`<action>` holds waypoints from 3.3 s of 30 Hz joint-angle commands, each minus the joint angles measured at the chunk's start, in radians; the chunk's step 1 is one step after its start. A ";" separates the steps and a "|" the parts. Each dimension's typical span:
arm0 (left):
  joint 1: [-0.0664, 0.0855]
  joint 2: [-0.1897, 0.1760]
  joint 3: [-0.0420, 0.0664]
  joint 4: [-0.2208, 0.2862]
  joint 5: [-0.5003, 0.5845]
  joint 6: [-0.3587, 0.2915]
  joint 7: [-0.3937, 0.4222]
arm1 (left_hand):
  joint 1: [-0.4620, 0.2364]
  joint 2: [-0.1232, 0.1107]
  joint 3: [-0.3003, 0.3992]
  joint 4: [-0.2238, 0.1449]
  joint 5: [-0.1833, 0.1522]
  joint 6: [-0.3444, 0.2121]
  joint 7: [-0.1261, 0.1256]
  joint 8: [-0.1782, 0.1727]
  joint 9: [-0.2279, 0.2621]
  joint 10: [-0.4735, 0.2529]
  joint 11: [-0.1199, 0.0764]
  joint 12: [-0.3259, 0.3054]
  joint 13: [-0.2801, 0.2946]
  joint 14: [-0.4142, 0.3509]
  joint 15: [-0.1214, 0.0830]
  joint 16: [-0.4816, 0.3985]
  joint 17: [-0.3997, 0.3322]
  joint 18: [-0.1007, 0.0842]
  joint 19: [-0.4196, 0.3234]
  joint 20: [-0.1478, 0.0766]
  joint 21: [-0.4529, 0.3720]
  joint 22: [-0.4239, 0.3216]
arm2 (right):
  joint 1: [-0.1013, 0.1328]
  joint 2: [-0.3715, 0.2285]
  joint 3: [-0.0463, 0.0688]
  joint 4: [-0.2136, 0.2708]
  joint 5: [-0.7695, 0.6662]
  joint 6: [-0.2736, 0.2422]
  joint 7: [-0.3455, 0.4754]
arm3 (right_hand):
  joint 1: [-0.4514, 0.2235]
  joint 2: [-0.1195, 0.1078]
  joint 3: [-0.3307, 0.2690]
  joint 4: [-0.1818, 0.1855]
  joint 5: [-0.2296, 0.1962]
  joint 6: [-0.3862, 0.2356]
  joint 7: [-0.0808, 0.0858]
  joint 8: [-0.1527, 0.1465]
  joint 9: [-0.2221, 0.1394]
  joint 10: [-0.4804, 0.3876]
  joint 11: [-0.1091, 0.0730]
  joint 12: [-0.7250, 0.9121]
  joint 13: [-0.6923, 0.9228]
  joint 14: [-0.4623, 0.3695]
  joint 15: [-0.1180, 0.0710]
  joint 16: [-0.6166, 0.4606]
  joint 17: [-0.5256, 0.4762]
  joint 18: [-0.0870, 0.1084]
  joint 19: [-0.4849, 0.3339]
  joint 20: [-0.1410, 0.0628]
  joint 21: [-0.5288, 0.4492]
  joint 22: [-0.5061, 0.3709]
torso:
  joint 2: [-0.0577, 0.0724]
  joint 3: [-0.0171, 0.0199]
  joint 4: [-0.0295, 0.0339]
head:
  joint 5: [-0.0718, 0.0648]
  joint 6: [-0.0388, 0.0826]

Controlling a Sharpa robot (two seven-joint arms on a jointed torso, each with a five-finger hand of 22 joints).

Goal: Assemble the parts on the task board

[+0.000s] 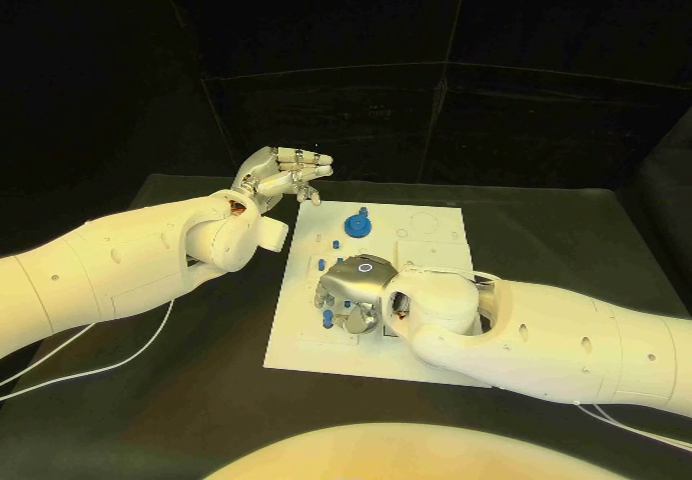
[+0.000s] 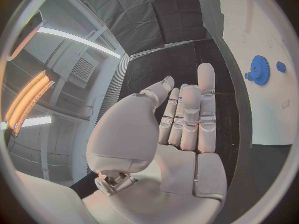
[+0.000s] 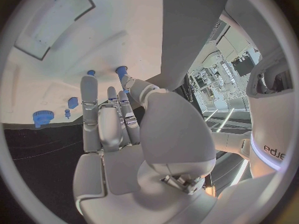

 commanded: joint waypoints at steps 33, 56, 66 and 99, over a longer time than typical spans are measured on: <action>0.002 -0.020 0.000 0.008 0.003 0.011 -0.001 | -0.002 0.002 -0.005 -0.003 -0.005 -0.009 -0.002 0.003 -0.001 -0.007 -0.001 0.005 -0.001 -0.008 0.002 -0.002 -0.002 0.013 -0.004 0.005 -0.005 -0.001 | 0.038 -0.501 0.039 0.197 0.536 -0.263 -0.232 | -0.192 -0.012 -0.368 0.226 0.285 0.135 -0.082 0.133 0.039 0.383 -0.109 0.834 0.752 0.069 -0.078 0.141 0.232 -0.038 0.146 -0.072 0.077 0.179 | -0.009 -0.0024 -0.0156 | -0.068 0.036; 0.001 -0.025 -0.001 0.010 0.003 0.017 0.000 | -0.002 0.002 -0.005 -0.003 -0.005 -0.009 -0.002 0.003 -0.001 -0.007 -0.001 0.005 -0.001 -0.008 0.002 -0.002 -0.002 0.013 -0.004 0.005 -0.005 -0.001 | 0.001 -0.504 0.018 0.253 0.469 -0.163 -0.377 | -0.159 0.037 -0.616 0.324 0.250 0.080 -0.083 0.255 0.074 0.393 -0.103 1.078 1.095 0.078 -0.077 0.177 0.300 -0.038 0.168 -0.074 0.092 0.218 | -0.012 -0.0002 -0.0241 | -0.076 0.026; 0.001 -0.025 -0.001 0.009 0.003 0.019 -0.001 | -0.002 0.002 -0.005 -0.003 -0.005 -0.009 -0.002 0.003 -0.001 -0.007 -0.001 0.005 -0.001 -0.008 0.002 -0.002 -0.002 0.013 -0.004 0.005 -0.005 -0.001 | -0.013 -0.482 0.017 0.222 0.442 -0.125 -0.401 | -0.154 0.041 -0.622 0.324 0.252 0.081 -0.084 0.263 0.077 0.392 -0.104 1.080 1.100 0.078 -0.077 0.178 0.302 -0.038 0.168 -0.074 0.092 0.219 | -0.011 -0.0016 -0.0252 | -0.074 0.022; 0.000 -0.032 -0.001 0.011 0.003 0.025 -0.006 | -0.004 0.003 -0.007 -0.002 -0.005 -0.008 -0.001 0.004 -0.001 -0.008 -0.001 0.007 -0.001 -0.005 0.002 0.003 0.006 0.013 -0.003 0.005 -0.005 -0.001 | -0.058 -0.411 0.016 0.164 0.387 -0.139 -0.417 | -0.133 0.065 -0.639 0.322 0.276 0.070 -0.085 0.287 0.088 0.387 -0.105 1.078 1.110 0.078 -0.077 0.180 0.306 -0.039 0.167 -0.074 0.093 0.222 | -0.013 -0.0026 -0.0252 | -0.068 0.014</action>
